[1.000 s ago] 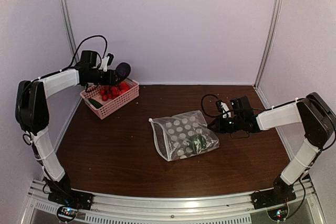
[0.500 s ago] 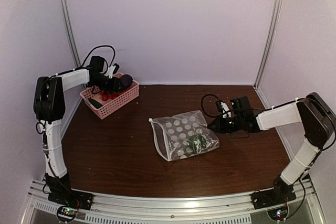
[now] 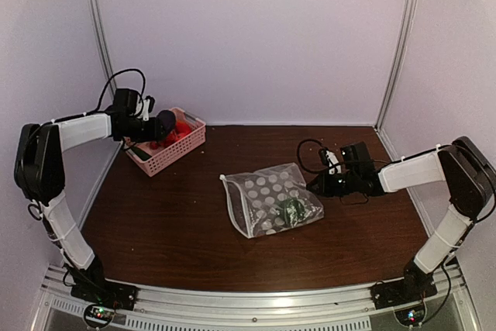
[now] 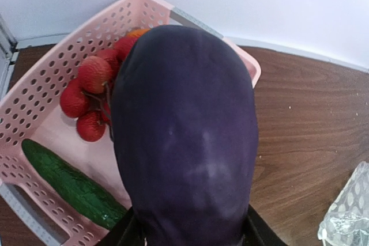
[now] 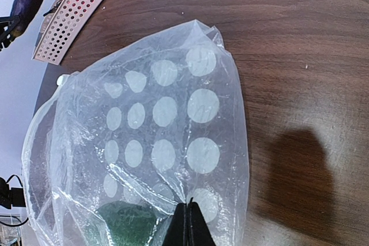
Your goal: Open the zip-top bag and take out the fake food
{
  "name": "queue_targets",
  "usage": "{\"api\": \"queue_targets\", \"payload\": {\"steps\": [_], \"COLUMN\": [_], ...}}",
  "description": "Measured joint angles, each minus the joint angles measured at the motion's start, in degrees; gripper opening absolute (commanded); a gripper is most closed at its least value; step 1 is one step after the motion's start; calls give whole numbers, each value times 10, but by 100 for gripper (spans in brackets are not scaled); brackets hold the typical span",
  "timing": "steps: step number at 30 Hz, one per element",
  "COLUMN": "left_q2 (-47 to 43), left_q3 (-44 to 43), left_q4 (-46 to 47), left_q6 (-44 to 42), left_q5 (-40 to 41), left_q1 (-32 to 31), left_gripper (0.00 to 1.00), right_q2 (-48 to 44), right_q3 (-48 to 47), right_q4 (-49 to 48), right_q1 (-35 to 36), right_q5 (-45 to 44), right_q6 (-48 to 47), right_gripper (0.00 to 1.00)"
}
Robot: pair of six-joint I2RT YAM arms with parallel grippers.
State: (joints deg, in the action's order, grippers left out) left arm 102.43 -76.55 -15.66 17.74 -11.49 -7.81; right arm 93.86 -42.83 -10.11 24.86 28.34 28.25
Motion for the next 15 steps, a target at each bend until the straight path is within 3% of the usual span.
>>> {"api": "queue_targets", "payload": {"steps": [5, 15], "left_q2": [-47, -49], "left_q3": [45, 66], "left_q4": [19, 4], "left_q6": [59, 174], "left_q5": [50, 144], "left_q1": [0, 1], "left_gripper": [21, 30], "right_q2": [0, -3], "right_q3": [0, 0], "right_q4": [0, 0], "right_q1": [0, 0], "right_q5": [0, 0], "right_q6": [0, 0], "right_gripper": [0, 0]}}
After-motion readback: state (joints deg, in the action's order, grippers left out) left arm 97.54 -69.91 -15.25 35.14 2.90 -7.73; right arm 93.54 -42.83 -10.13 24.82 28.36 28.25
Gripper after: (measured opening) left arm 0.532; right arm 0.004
